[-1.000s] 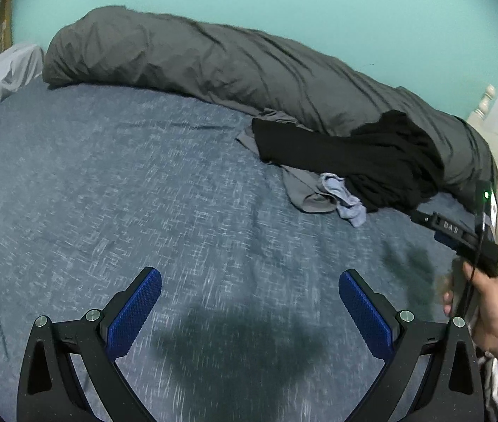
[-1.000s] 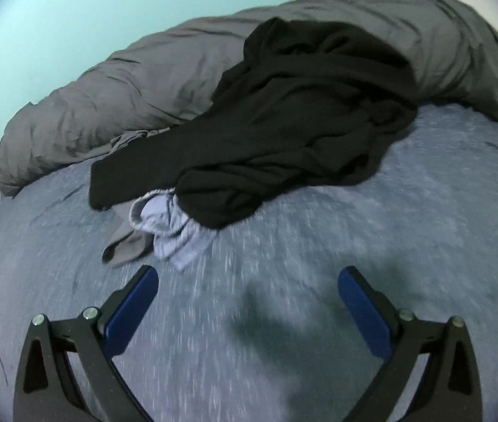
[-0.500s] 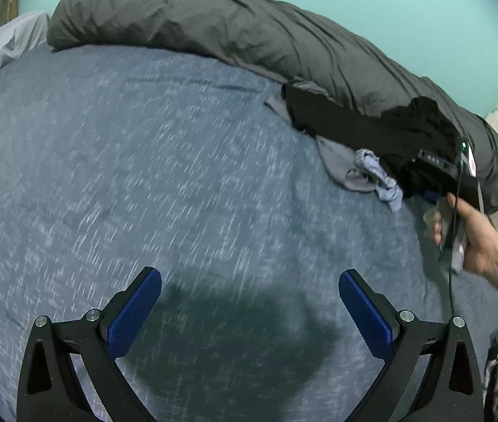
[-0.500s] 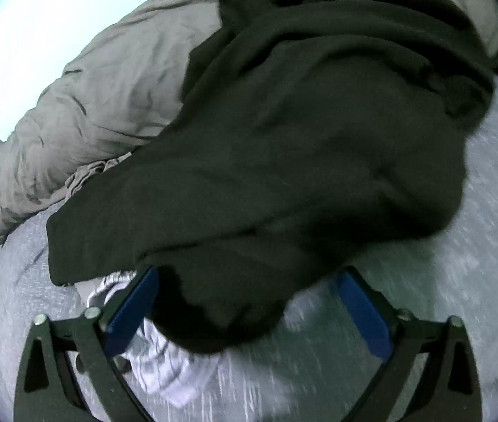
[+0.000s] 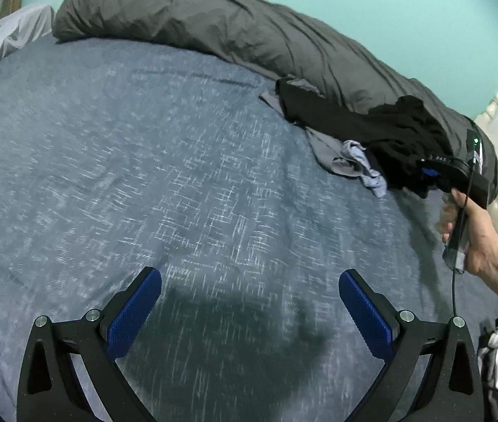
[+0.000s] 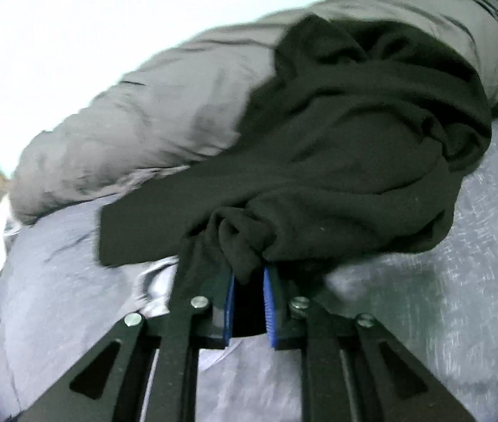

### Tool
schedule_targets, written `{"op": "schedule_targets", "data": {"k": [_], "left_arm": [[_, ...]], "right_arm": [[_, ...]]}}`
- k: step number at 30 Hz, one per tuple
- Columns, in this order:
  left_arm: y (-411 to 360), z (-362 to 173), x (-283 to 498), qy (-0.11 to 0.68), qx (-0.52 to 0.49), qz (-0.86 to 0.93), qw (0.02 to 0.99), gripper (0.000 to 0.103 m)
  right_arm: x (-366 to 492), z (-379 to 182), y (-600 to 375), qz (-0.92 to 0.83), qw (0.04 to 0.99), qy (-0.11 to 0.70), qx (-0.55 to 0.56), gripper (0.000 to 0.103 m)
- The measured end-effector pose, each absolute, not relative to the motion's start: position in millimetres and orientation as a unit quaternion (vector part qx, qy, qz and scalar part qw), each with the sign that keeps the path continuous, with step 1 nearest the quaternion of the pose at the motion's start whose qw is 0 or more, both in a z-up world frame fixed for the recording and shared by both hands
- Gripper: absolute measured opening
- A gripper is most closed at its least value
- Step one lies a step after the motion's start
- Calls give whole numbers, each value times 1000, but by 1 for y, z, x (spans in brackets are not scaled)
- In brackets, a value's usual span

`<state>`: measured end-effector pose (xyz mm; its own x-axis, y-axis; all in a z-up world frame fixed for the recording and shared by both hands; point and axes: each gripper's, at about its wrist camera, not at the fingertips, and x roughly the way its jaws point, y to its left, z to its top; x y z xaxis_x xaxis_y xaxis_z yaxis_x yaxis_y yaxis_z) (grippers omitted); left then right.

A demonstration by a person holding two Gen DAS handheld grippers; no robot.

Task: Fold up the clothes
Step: 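Grasp the black garment with the right gripper and lift it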

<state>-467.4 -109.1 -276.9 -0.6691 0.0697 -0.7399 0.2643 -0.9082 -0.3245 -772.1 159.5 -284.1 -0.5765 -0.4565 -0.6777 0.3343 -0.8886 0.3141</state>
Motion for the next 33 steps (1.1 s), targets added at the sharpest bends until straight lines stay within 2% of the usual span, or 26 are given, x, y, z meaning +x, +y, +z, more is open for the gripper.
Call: {"op": "schedule_targets", "data": {"k": [6,17,23,33], "left_arm": [[-109,-251,-415,206,378,-900,61,103],[-96,-249,-288,215,346,-911,64,103],[-94,-257,-231,208,326,-919,72,103],[-97,-249,-127,222,319,-918,77,103]], "right_arm": [[-691,-248,160,-878,287,-74,375,11],[-497,-237,198,-855,366,-121,348,11],[-398,-250,213,-845,388,-131,344,11],[-250,-231,224,-855,379,-79,345,11]]}}
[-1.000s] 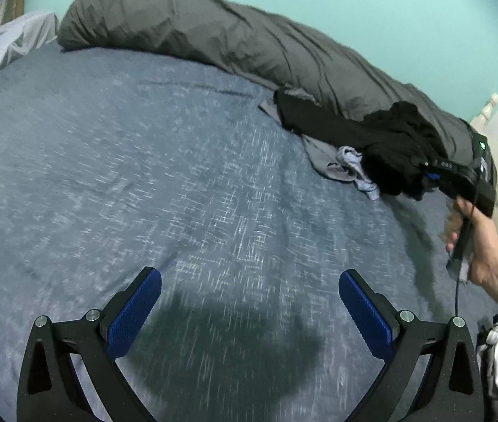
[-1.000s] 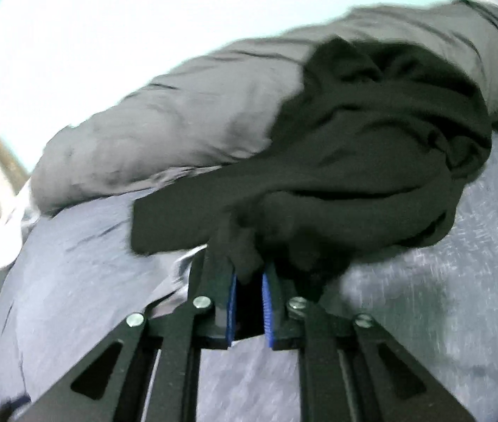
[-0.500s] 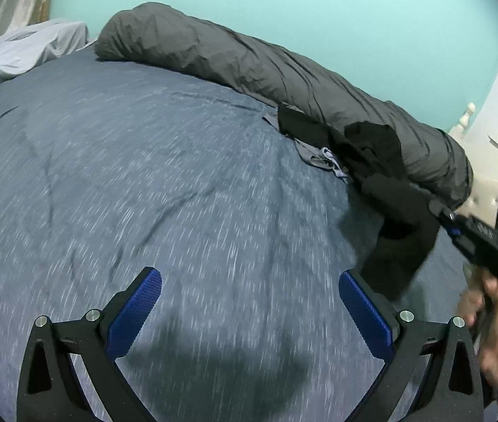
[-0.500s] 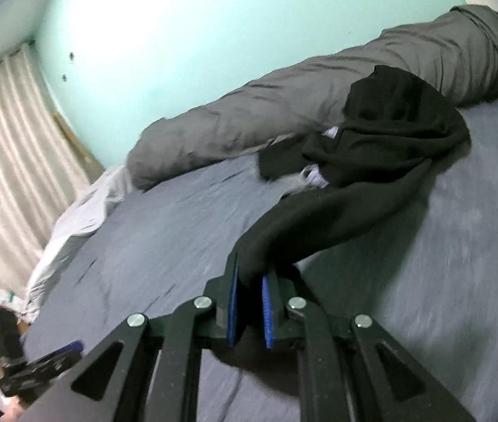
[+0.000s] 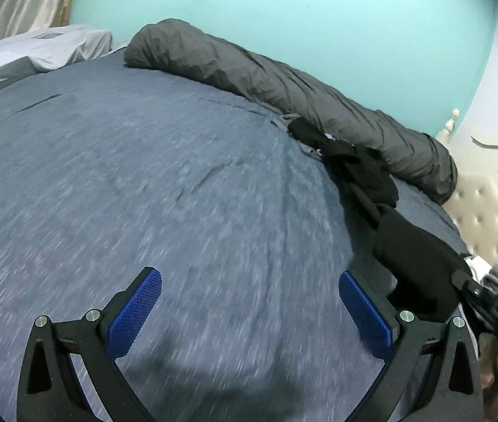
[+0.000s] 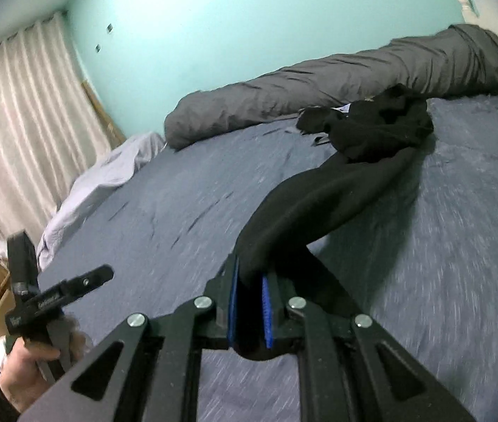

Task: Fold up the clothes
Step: 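Grasp the black garment with the right gripper and lift it, then drag the black garment across the bed with the right gripper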

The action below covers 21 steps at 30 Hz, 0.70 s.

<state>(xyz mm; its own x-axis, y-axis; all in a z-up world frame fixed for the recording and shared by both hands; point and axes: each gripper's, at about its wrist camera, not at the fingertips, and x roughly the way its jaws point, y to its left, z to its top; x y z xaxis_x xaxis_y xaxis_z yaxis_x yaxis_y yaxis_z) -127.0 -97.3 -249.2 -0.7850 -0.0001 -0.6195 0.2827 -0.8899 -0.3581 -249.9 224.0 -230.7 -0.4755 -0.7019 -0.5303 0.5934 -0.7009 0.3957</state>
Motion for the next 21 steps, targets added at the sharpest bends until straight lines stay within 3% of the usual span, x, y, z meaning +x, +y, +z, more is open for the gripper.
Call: {"op": "schedule_targets", "data": {"k": [8,17,18,21], "left_arm": [[-104,-254,-86,239,314,-915,88,103],[-105,-277,-92,252,314,-912,77,103],[-106,-277,-95,252,313,-913,78,103],[-107,-275,-102,251,309,-914,78,103]], "right_arm": [[-153,-257,230,-836,371,-66,400,11],[-147,-281,261,-827,335,-45,450,14],[-153,-278,266,-832,324,-43,449,18],[-178,-263,281,-850,299,-54,429,45]]}}
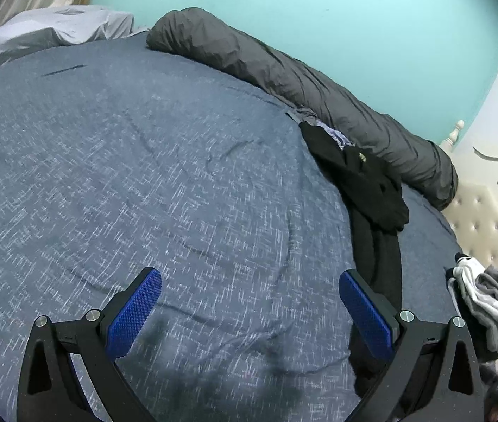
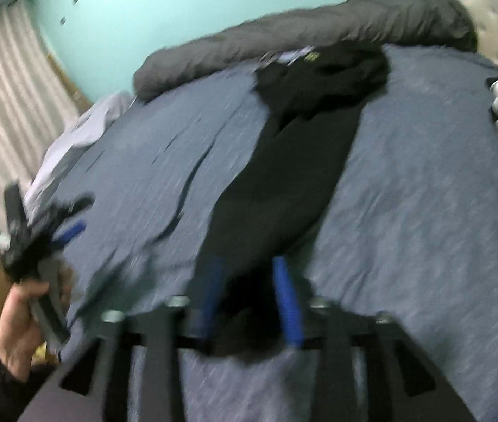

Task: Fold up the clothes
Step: 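Drag the black garment across the bed with the right gripper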

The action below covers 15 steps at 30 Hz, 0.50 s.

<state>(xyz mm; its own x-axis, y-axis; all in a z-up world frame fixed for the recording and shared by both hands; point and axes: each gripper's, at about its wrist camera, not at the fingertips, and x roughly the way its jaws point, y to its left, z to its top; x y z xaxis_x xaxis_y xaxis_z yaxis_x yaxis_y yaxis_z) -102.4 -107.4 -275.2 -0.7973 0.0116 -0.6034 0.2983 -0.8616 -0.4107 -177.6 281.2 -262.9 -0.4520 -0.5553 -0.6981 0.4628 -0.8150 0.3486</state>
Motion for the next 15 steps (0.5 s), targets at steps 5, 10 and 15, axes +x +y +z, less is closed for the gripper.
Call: {"op": "schedule_targets", "data": {"k": [5,10,15], "left_arm": [[-109,-274,-118,241,304,-918,82,103],[-111,-278,-133,230,308,-919,86,103],[-112,-285,-145,218,315,-919,93,103]], "right_arm": [[-242,-254,286,-865,259,-69,425,63],[-311,-267,291,-860,212,-116,450,65],[-376,-279,292,-857,171,-165,457,71]]}}
